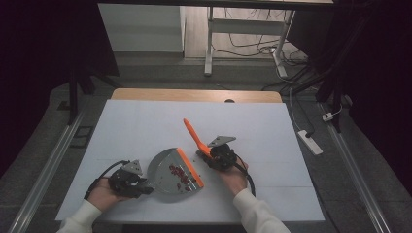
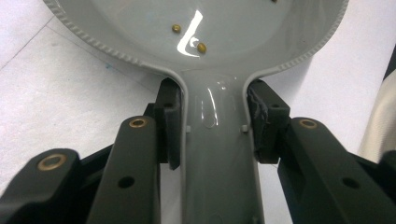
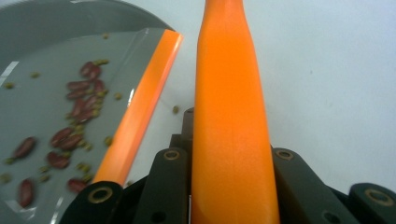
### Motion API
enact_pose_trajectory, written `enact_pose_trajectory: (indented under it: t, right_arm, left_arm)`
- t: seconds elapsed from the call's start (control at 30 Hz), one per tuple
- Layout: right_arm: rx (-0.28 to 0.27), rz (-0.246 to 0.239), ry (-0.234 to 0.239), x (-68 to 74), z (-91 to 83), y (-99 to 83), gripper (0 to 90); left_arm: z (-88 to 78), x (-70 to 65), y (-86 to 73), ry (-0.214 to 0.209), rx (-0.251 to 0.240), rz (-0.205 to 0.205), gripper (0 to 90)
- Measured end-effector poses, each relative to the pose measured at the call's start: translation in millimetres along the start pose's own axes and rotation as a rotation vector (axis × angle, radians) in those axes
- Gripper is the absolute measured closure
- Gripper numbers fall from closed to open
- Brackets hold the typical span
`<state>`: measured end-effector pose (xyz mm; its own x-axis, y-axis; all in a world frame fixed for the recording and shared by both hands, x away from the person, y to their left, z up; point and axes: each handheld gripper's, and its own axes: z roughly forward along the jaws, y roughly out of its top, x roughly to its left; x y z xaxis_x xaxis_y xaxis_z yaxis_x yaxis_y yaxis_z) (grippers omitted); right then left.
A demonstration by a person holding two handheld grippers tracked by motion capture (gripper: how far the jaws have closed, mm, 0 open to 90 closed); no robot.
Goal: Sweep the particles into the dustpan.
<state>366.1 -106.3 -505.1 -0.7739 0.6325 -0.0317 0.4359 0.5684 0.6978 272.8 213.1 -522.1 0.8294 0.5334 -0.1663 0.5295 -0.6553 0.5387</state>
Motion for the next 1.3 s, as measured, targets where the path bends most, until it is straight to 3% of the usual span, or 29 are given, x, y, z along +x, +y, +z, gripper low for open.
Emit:
enact_pose_trajectory:
  t: [0.13,0.27,0.47,0.5,0.57,0.67,0.77,0.9,1.17,1.3]
  right_arm:
    - [0.01,0.0,0.022,2.1,9.4,3.7,76.9]
    - [0.029,-0.022,0.058,15.9,8.3,4.1,76.9]
    - [-0.011,0.032,0.242,27.0,2.8,6.5,76.9]
    - [-0.027,0.031,0.246,27.5,-1.0,7.7,76.9]
    - [-0.047,0.015,0.209,26.1,-7.4,9.1,76.9]
    - [-0.049,0.038,0.156,18.4,-14.2,6.5,76.9]
    - [0.005,0.025,0.074,14.9,-17.6,-2.2,76.9]
    - [0.065,0.017,0.04,16.2,-19.7,-15.9,76.9]
    - [0.078,0.016,0.047,28.0,-23.8,-21.0,76.9]
    - [0.085,0.007,0.095,39.0,-24.3,-20.8,76.8]
  left_arm:
    - [0.2,-0.6,-0.1,0.003,-0.004,-0.003,61.6]
    - [0.5,-0.6,-0.1,0.003,-0.002,-0.002,61.6]
    - [-0.2,-1.5,-0.2,0.005,-0.007,-0.002,61.6]
    - [-0.1,-1.5,-0.2,0.005,-0.006,-0.001,61.6]
    - [0.1,-1.4,-0.2,0.005,-0.004,0.0,61.6]
    - [0.2,-1.4,-0.3,0.005,-0.004,-0.001,61.6]
    - [0.1,-1.6,-0.3,0.006,-0.005,-0.002,61.6]
    - [0.4,-1.9,-0.3,0.007,-0.003,-0.003,61.6]
    - [-0.1,-3.1,-0.2,0.009,-0.004,-0.003,61.6]
    - [0.1,-2.9,-0.2,0.007,-0.002,-0.002,61.6]
